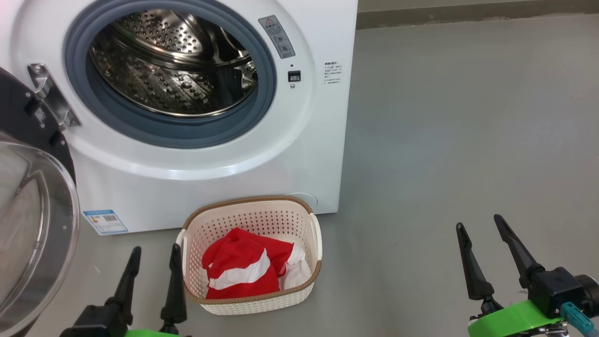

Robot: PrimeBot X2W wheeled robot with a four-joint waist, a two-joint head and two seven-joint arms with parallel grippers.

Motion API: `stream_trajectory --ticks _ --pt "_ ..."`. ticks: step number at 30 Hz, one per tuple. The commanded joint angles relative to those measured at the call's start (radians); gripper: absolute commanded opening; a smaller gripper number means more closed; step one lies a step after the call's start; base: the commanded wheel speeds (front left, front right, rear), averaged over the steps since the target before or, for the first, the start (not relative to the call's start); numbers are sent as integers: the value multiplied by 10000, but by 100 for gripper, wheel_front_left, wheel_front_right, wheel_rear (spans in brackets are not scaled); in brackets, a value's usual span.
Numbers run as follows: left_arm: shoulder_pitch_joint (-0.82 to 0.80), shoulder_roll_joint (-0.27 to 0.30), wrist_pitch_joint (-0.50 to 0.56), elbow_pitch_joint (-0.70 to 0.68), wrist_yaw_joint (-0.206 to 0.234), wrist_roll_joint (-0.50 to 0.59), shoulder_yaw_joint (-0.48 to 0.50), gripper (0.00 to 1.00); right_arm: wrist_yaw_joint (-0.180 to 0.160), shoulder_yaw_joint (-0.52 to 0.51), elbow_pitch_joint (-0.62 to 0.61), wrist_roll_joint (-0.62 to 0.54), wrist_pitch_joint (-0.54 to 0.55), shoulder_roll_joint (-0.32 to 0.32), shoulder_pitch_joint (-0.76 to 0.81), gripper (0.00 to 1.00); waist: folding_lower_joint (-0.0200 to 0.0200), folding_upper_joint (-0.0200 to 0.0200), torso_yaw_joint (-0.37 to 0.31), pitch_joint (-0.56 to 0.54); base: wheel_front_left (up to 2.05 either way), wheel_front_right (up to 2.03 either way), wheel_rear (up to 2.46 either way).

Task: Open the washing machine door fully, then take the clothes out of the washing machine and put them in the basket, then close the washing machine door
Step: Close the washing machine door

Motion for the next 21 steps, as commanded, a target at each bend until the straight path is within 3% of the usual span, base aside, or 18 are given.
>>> stream_trajectory --ticks 1,11,21 --pt "-219 102 -91 -290 34 124 265 100 48 215 -240 48 -65 -89 -221 100 0 0 28 21 0 0 0" --pt "-291 100 -91 -459 278 106 274 100 48 180 -243 -21 -65 -89 -251 100 0 0 442 121 0 0 0" --pt "-327 100 -91 -764 604 -70 205 100 48 440 -322 -79 -65 -89 -350 100 0 0 1471 184 0 0 0"
